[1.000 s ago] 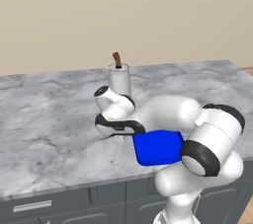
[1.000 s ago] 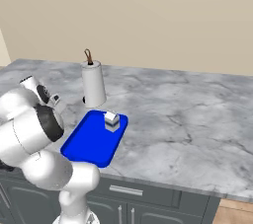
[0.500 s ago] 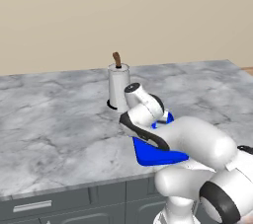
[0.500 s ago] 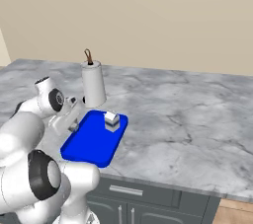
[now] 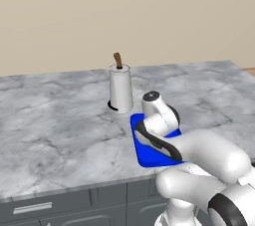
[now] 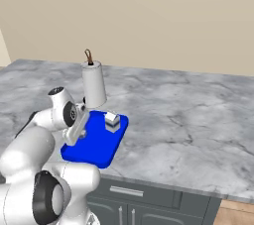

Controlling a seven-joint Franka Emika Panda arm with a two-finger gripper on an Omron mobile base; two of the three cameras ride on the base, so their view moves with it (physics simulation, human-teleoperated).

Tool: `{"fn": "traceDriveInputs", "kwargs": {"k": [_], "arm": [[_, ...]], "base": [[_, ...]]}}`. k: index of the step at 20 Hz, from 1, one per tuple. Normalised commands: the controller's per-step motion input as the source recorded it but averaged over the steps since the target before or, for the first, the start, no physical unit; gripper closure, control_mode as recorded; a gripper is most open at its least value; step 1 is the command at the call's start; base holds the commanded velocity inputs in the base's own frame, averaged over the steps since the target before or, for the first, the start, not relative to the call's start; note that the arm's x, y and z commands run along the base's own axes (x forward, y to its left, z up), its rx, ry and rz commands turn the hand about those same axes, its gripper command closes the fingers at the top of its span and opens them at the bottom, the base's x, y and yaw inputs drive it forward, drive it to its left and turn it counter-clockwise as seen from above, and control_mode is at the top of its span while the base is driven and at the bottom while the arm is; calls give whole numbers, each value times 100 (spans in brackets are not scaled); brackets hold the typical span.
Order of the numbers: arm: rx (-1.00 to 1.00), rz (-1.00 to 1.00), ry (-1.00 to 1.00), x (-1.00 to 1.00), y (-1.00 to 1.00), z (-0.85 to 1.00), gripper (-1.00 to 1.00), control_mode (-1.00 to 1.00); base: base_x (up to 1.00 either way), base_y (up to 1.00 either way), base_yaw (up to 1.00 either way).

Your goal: Take out the milk from the fridge and place it on the tray on the counter. Then take the sugar cube near the tray and place it in the tray.

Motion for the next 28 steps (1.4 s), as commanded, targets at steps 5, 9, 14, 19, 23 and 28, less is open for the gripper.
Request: {"fn": "traceDriveInputs", "kwargs": {"k": [5, 9, 14, 19, 23, 28], "arm": [[6, 8, 0, 33, -1, -25, 100, -100], [0, 0, 0, 33, 0, -30, 100, -100], [0, 0, 1, 23, 0, -28, 100, -100], [0, 0, 2, 20, 0, -36, 100, -100], [0, 0, 0, 15, 0, -39, 100, -100], [0, 0, 1, 9, 1, -13, -100, -100]], "base": [[0, 0, 0], [0, 0, 0], [0, 0, 0], [0, 0, 0], [0, 0, 0], [0, 0, 0]]}}
